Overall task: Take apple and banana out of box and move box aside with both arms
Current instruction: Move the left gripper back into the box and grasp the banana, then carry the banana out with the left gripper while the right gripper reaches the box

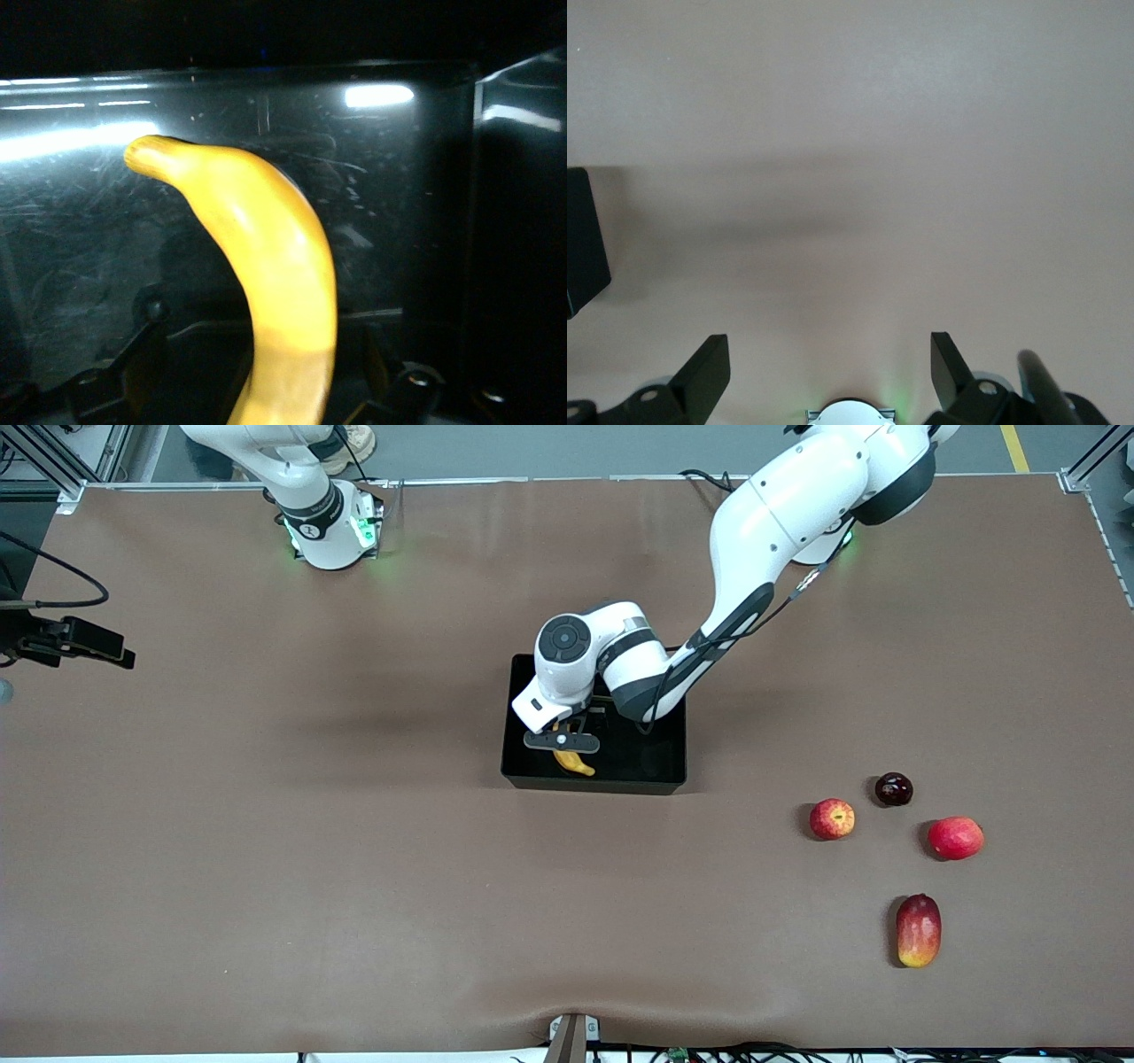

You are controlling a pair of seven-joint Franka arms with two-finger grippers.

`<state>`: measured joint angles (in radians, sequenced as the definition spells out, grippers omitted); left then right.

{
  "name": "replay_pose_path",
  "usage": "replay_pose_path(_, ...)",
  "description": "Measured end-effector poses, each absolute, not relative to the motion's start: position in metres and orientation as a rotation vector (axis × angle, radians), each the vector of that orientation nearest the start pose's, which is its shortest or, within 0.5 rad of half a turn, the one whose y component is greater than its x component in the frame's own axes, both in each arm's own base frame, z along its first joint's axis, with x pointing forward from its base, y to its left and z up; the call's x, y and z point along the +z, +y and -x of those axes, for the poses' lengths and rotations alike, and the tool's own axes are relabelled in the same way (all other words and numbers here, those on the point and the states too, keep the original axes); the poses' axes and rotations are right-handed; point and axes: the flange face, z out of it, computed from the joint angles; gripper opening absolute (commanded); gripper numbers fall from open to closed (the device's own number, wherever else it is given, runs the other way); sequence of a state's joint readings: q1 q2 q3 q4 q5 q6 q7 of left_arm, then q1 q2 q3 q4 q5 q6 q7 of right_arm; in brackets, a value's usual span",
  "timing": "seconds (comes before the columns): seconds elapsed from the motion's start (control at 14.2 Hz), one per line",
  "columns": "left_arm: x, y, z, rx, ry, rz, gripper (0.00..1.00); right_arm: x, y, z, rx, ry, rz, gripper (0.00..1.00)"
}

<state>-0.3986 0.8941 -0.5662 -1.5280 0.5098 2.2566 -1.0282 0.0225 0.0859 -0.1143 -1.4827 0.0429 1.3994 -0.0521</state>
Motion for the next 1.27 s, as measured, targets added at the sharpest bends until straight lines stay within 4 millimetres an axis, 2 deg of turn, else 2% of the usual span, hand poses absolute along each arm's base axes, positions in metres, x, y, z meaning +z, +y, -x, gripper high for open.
replay_pose_path(0.07,0.175,-0.529,-0.462,0.069,0.152,3.160,0.14,0.602,-0.041,-0.561,0.258,0.048,3.064,1.00)
replay_pose_path(0.14,0.172,-0.528,-0.464,0.069,0.158,3.161,0.00,0.601,-0.037,-0.562,0.256,0.038,3.041,1.00)
replay_pose_path(0.35,0.181,-0.529,-0.471,0.021,0.228,3.163,0.00,0.599,-0.018,-0.564,0.257,-0.013,2.970,1.00)
replay_pose_path(0.56,0.202,-0.526,-0.486,-0.043,0.282,3.164,0.00,0.582,0.017,-0.571,0.305,-0.080,2.903,1.00)
replay_pose_path(0.71,0.234,-0.520,-0.497,-0.088,0.308,3.143,0.00,0.567,0.032,-0.579,0.328,-0.094,2.831,1.00)
replay_pose_path(0.85,0.281,-0.510,-0.509,-0.144,0.297,3.137,0.00,0.556,0.041,-0.586,0.339,-0.085,2.744,1.00)
replay_pose_path(0.92,0.306,-0.502,-0.517,-0.161,0.301,3.139,0.00,0.553,0.044,-0.589,0.333,-0.083,2.723,1.00)
replay_pose_path(1.06,0.352,-0.471,-0.537,-0.148,0.344,3.149,0.00,0.554,0.057,-0.592,0.310,-0.108,2.720,1.00)
replay_pose_path(1.2,0.388,-0.422,-0.566,-0.126,0.395,3.152,0.00,0.557,0.084,-0.592,0.291,-0.135,2.729,1.00)
replay_pose_path(1.27,0.399,-0.394,-0.582,-0.112,0.419,3.150,0.00,0.557,0.100,-0.592,0.292,-0.108,2.737,1.00)
